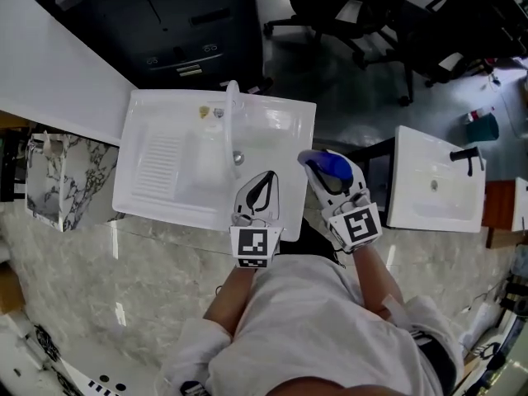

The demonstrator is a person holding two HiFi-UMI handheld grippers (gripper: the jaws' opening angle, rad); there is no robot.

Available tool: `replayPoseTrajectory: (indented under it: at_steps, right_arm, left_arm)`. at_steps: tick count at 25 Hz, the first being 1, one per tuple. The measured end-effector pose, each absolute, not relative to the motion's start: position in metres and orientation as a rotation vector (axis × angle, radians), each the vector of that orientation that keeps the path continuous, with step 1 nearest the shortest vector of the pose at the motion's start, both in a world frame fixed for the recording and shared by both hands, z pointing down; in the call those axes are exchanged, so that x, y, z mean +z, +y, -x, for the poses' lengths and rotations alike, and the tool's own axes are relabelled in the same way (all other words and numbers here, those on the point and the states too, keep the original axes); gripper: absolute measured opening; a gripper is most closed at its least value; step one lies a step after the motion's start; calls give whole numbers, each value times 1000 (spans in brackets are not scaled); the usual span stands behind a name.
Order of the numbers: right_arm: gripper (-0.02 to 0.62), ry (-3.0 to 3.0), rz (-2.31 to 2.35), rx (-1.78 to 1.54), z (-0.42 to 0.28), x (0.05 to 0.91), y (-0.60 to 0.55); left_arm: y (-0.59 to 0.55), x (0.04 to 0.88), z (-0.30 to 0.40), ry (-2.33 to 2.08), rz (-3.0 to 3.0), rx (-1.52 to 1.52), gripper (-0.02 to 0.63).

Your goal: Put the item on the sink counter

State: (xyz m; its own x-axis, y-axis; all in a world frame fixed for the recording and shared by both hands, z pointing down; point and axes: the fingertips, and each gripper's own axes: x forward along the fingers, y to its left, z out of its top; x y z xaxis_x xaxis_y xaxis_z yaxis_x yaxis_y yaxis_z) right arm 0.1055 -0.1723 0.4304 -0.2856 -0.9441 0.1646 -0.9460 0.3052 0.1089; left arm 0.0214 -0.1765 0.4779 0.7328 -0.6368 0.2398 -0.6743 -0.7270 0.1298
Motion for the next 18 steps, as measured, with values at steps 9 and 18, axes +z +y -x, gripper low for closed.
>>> replayPoseTrajectory:
  at_steps: [9, 18]
  right_arm:
    - [160, -2442, -1615, 89, -108, 458, -211]
    - [160, -2486, -1484, 131, -111, 485, -240]
  left_arm:
    - [-197, 494, -22, -1138, -2647, 332, 9]
    - [-211, 514, -26, -1216, -2553, 360, 9]
